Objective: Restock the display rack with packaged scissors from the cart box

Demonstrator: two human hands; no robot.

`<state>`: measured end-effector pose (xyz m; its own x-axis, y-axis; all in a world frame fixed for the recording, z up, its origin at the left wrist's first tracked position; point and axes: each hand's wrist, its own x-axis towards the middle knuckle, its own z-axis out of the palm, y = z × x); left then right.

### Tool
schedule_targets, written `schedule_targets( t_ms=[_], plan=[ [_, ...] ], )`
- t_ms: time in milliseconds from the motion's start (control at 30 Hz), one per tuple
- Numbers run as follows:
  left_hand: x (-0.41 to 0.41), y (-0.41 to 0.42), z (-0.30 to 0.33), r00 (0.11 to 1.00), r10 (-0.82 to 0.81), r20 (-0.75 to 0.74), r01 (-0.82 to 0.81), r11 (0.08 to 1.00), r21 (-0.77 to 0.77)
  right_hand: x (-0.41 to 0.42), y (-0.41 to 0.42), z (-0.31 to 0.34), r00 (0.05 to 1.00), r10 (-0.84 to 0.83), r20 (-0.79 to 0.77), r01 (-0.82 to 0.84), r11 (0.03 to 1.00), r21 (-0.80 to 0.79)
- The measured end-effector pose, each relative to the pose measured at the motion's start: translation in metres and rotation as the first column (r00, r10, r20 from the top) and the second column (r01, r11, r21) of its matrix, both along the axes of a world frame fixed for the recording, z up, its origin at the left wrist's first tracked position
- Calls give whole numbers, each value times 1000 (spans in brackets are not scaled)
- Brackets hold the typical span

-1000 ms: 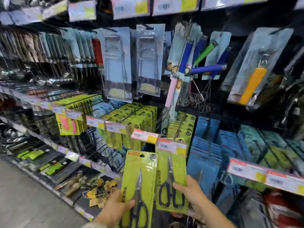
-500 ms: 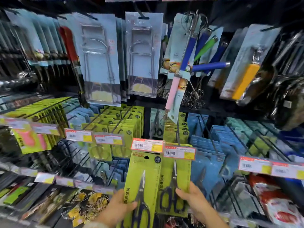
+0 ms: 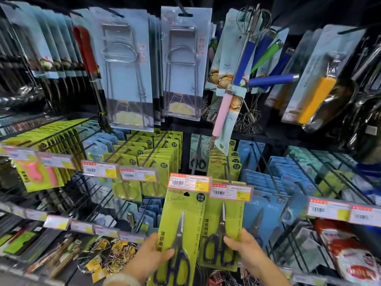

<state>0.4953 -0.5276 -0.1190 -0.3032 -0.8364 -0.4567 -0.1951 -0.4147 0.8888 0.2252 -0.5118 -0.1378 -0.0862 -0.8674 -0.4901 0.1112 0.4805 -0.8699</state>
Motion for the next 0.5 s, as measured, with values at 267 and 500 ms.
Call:
schedule_targets(
  t_ms=[267,500],
  plan=[
    [-3,0,7,1000,13,24,-14,1000,8,-4,-23,-1,995,-43,-86,40,998,-38],
    [-11,5,4,996,-44,79,43,999,8,8,-19,15,906,-59,-418,81,996,36]
  ],
)
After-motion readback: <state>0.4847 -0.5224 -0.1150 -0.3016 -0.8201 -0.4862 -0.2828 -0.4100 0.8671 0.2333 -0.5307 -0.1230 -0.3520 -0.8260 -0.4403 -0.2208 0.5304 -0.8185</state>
